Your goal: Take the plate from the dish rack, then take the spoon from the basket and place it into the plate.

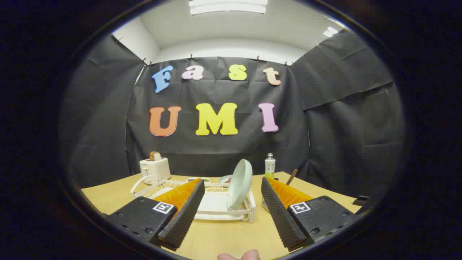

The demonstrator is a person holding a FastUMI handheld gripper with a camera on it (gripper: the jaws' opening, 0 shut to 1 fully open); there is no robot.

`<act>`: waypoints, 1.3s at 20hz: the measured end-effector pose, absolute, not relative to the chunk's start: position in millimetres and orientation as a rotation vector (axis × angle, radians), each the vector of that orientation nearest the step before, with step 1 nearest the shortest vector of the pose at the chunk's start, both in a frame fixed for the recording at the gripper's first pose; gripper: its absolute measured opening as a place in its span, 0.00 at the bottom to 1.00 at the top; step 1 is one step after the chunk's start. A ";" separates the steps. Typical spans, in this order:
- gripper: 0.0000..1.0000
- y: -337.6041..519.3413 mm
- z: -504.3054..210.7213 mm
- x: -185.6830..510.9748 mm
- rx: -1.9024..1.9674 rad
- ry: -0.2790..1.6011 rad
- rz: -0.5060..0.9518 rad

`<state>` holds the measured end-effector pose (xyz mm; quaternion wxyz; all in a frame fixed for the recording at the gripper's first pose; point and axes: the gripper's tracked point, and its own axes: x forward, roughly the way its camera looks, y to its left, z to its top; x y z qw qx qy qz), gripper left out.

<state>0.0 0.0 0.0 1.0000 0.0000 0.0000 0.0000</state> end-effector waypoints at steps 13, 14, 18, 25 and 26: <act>1.00 10.5 -6.2 3.9 -0.007 -0.002 0.030; 1.00 11.8 -6.9 4.6 -0.011 0.003 0.032; 1.00 14.9 -12.2 7.7 -0.006 0.021 0.043; 1.00 9.0 -3.6 13.0 -0.071 0.011 0.028; 1.00 7.5 -0.3 15.6 -0.076 0.011 0.031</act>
